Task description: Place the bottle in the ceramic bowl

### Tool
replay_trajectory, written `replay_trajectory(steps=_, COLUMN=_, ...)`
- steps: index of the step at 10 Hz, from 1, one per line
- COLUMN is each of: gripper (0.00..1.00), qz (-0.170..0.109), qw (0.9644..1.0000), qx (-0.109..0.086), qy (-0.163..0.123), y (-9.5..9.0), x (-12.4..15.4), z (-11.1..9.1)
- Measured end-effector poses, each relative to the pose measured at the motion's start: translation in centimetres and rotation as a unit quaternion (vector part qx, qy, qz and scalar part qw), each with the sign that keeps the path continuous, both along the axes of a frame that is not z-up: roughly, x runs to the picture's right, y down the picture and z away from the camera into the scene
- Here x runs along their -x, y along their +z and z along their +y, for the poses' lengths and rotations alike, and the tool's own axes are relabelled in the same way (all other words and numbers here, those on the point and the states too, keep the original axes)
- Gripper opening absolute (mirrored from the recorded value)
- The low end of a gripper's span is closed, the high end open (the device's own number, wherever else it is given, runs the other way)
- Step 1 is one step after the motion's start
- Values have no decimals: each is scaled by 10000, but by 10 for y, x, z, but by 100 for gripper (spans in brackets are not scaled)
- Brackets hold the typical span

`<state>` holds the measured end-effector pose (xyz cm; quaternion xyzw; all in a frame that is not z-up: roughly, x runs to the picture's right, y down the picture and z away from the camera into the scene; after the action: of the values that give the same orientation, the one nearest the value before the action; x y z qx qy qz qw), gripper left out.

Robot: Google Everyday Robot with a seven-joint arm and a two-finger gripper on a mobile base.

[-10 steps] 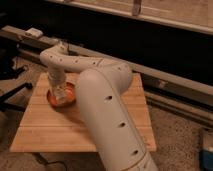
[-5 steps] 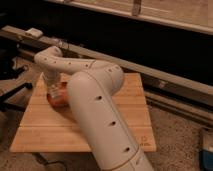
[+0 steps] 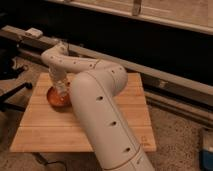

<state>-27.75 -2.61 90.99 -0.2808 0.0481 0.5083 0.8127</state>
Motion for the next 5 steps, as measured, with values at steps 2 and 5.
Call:
replay_trajectory(steps=2, gripper=80, qz=-47, qw=10000, qx=23, qy=78, y=-6, x=-5, z=0)
replay_trajectory(steps=5, gripper=80, qz=-150, qw=9996, qx=104, qy=235, y=-13, x=-17, z=2)
